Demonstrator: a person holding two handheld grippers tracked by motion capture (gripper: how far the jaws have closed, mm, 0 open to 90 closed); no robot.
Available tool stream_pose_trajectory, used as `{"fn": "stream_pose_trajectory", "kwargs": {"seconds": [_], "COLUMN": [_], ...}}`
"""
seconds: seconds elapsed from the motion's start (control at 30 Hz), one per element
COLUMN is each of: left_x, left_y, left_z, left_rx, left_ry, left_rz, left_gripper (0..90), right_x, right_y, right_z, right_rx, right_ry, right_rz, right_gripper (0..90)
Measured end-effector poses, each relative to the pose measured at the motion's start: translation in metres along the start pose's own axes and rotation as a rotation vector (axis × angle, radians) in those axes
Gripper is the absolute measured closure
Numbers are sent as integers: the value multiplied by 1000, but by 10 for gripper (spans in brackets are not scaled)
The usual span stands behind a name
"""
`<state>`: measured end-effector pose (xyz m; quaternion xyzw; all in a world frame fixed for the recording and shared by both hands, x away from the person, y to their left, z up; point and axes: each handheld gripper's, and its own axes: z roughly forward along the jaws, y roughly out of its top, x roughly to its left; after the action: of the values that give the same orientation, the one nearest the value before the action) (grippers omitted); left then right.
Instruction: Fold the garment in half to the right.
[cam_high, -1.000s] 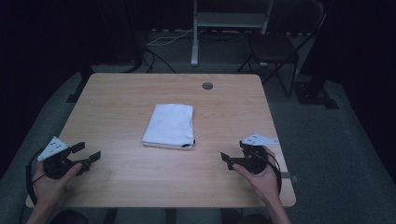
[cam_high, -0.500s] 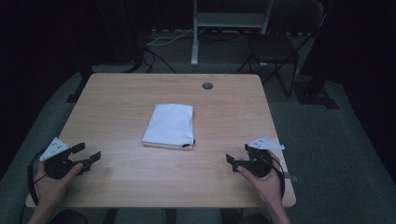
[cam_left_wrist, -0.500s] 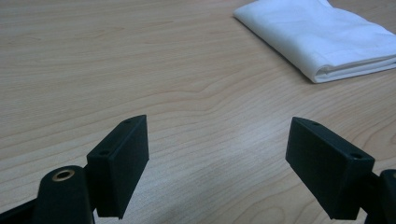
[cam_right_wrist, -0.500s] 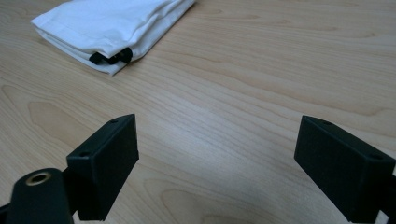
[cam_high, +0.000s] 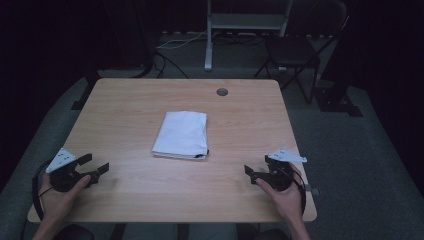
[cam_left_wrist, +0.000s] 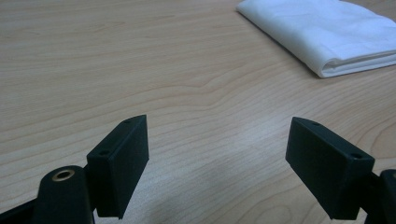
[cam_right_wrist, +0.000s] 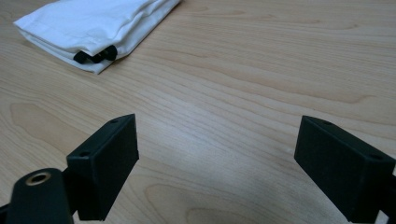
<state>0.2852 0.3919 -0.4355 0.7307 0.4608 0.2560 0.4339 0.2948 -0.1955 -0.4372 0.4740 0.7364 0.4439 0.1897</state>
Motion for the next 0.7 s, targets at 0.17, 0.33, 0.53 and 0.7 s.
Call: {"fn": "stream_pose_trajectory", "kwargs": {"seconds": [0.17,0.33,0.53,0.7], "left_x": [0,-2,-2,-3], "left_y": [-1,-1,-1,-1], "left_z": [2,2,1,2], "left_rx": [7,6,-1,3], "left_ry": [3,4,3,4], "left_rz": [4,8,1,17], "left_gripper": [209,209,209,209], "right_x": [-1,-1,-2,-1], "right_y": [-4,-5,-4,-4], "right_z": [3,3,4,4], "right_rx": [11,11,16,21], "right_ry": [-10,-18,-21,-23], "right_rz": [0,4,8,5], "right_gripper": [131,131,131,131]}}
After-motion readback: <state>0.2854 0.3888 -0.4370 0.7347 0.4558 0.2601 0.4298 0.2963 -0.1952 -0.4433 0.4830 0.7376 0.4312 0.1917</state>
